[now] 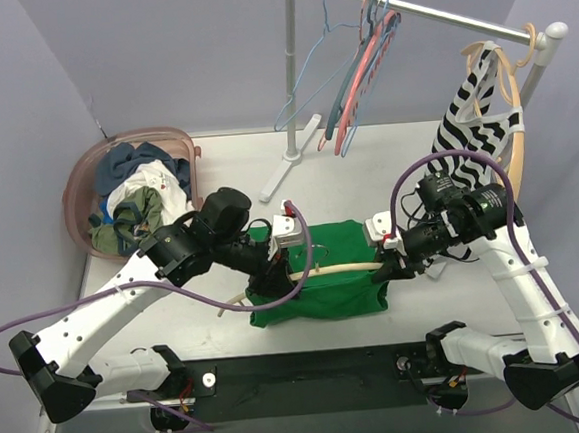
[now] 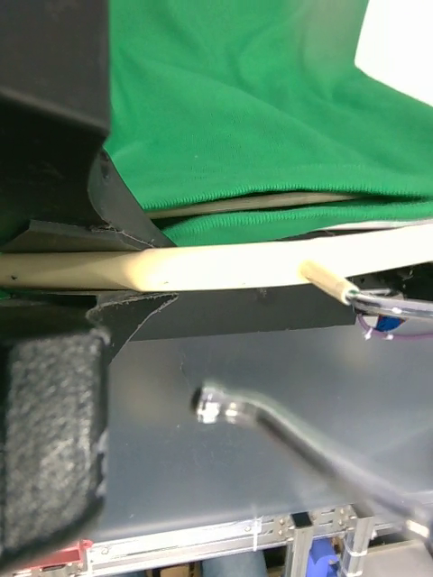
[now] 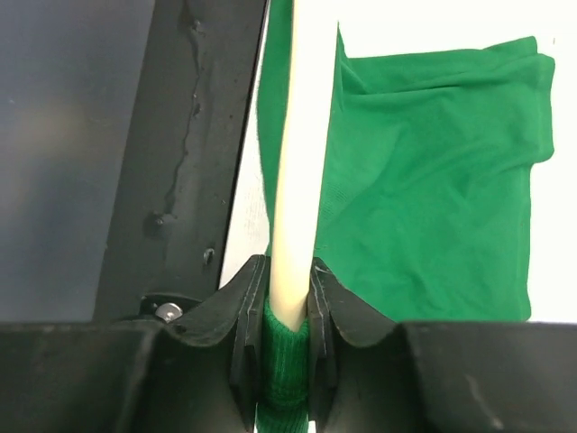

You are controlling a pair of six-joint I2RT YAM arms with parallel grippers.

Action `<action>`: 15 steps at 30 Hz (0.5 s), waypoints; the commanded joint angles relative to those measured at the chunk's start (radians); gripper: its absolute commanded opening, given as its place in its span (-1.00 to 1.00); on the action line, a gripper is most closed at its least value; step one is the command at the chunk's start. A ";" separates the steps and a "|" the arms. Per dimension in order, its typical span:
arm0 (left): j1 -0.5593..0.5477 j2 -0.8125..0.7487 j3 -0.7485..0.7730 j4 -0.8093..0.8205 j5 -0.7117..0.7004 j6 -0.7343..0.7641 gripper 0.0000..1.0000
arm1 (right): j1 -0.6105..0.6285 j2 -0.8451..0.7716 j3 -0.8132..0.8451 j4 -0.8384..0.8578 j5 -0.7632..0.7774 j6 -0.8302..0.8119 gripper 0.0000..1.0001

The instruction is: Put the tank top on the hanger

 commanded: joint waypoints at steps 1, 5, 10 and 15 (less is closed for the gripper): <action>0.007 -0.065 0.024 0.126 -0.055 -0.016 -1.00 | 0.022 -0.011 0.027 -0.214 0.002 0.087 -1.00; 0.013 -0.134 -0.016 0.166 -0.187 -0.044 -0.51 | 0.014 -0.022 0.069 -0.150 0.092 0.311 -1.00; 0.028 -0.204 -0.007 0.127 -0.452 -0.029 0.44 | -0.074 -0.115 0.021 -0.082 0.151 0.448 -1.00; 0.045 -0.330 -0.034 0.116 -0.607 -0.015 0.61 | -0.278 -0.221 -0.020 -0.018 0.137 0.541 -1.00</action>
